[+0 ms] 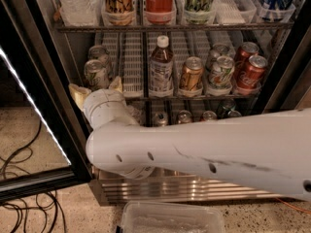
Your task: Pick 7up can from middle shelf of fridge
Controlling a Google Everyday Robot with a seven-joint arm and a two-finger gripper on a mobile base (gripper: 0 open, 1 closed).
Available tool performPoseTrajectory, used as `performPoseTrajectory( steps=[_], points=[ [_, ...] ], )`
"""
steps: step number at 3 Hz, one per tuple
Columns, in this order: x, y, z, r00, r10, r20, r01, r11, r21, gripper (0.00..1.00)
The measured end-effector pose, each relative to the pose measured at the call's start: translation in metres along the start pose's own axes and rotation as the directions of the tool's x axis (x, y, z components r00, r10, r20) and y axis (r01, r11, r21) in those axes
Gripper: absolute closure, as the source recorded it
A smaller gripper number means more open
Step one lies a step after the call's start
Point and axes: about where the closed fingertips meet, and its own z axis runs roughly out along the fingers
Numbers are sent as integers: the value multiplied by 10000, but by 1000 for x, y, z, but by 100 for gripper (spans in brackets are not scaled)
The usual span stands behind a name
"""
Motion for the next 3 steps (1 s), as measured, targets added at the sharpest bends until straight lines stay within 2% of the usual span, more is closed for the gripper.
performPoseTrajectory(
  steps=[1, 2, 3],
  points=[
    [4, -1, -5, 10000, -29, -20, 29, 9988, 493, 32],
    [6, 3, -4, 9999, -98, 41, 95, 9978, 660, 46],
    [5, 7, 3, 9995, -286, 168, 275, 9975, 653, 49]
  ],
)
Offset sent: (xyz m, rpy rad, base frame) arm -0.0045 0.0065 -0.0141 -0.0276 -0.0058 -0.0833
